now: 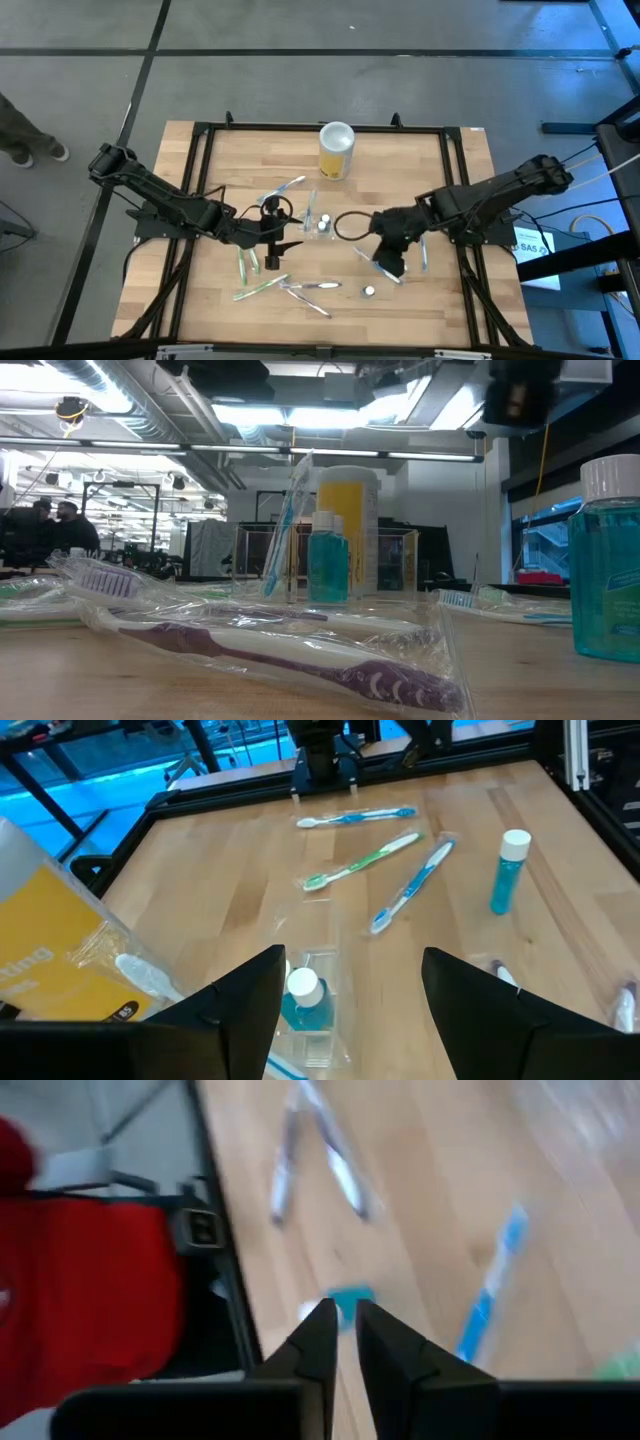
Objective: Pick & Place toothbrushing station
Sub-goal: Put the green toothbrush into the transparent organizer
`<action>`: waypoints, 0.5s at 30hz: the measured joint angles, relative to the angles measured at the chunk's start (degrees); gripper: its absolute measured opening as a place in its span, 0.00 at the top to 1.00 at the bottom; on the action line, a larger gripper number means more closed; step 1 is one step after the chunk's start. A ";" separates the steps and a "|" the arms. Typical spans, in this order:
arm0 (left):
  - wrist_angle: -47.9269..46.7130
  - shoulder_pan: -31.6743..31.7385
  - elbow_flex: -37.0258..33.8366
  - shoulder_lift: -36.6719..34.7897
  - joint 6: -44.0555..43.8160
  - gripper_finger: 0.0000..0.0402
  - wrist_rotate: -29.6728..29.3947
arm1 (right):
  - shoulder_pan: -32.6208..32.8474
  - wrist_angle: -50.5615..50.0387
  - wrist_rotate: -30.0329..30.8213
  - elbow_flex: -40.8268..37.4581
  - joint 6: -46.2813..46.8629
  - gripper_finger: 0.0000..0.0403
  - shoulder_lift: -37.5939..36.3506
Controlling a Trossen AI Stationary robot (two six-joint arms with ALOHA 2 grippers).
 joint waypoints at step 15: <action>-0.03 0.00 0.00 0.00 -1.54 0.42 2.65 | 1.73 -18.42 16.77 -4.55 9.48 0.48 -0.02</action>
